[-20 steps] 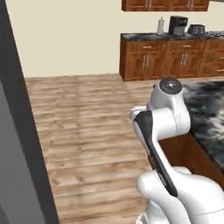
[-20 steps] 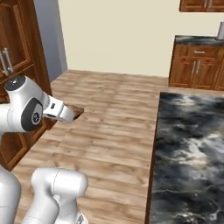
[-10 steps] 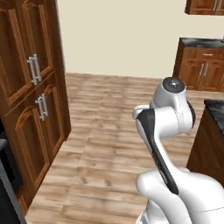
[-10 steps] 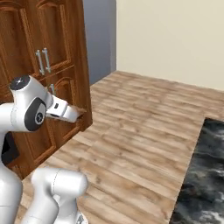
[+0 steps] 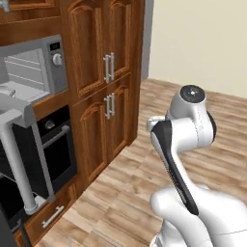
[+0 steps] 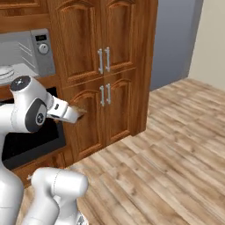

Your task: Transport the chicken drumstick from the fridge to the microwave and turn on the microwave.

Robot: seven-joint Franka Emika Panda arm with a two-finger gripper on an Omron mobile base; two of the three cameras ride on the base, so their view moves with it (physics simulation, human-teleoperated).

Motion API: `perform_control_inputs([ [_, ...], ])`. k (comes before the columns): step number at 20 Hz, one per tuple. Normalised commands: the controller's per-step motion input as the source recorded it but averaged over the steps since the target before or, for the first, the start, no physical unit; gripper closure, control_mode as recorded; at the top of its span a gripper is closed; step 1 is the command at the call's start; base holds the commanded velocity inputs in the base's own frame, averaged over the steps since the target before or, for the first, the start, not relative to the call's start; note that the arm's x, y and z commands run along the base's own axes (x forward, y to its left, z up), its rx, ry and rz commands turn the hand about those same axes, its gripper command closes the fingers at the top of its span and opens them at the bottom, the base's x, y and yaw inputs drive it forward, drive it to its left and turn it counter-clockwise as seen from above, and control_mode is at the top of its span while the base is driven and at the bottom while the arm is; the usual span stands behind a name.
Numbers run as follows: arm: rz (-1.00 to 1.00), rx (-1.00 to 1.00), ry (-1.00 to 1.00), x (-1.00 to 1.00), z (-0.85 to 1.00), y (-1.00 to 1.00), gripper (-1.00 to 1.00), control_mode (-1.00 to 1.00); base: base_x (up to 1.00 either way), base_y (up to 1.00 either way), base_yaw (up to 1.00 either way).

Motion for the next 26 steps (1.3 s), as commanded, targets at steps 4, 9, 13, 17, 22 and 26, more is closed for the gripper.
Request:
perform_control_inputs([
  [4,0.0,0.0,0.0,0.0,0.0,0.0,1.0,1.0,0.47,-0.01,0.65],
  [9,0.0,0.0,0.0,0.0,0.0,0.0,1.0,1.0,0.54,-0.04,0.63],
  [13,0.0,0.0,0.0,0.0,0.0,0.0,1.0,1.0,0.57,-0.03,0.56],
  [17,0.0,0.0,0.0,0.0,0.0,0.0,1.0,1.0,0.61,-0.1,0.45],
  [22,0.0,0.0,0.0,0.0,0.0,0.0,1.0,1.0,0.59,-0.2,0.38],
  [26,0.0,0.0,0.0,0.0,0.0,0.0,1.0,1.0,0.35,-0.32,0.42],
])
